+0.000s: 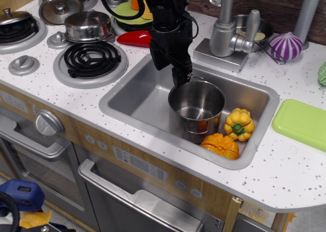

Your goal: Pick up pot from sink

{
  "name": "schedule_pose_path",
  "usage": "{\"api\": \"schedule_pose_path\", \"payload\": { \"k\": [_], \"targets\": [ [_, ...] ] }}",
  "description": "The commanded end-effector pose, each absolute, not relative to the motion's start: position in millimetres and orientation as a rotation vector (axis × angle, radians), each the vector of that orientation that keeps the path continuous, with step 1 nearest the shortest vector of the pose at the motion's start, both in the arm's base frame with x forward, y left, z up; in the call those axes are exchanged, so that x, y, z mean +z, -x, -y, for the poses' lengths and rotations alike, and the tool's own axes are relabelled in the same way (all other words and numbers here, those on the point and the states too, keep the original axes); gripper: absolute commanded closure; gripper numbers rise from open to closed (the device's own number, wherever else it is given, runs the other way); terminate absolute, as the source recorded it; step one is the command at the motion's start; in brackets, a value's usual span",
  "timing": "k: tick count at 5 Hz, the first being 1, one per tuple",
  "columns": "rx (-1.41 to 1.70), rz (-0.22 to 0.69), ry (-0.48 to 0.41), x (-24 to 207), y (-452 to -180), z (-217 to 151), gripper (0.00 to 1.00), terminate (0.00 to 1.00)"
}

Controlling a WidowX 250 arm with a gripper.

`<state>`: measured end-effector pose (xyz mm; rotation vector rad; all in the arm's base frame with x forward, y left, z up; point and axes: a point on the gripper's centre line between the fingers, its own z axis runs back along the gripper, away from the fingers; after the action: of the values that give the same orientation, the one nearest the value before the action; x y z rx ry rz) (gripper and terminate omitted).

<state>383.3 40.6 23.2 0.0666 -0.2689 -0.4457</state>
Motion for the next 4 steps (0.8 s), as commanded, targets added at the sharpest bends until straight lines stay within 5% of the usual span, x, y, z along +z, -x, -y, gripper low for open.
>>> {"api": "schedule_pose_path", "payload": {
  "k": [1,3,4],
  "targets": [
    [-0.446,0.269,-0.067,23,-383,-41,0.0,0.0],
    [-0.434,0.281,0.034,4,-386,-50,0.0,0.0],
    [-0.404,0.303,0.05,-10,-383,-54,1.0,0.0]
  ]
}}
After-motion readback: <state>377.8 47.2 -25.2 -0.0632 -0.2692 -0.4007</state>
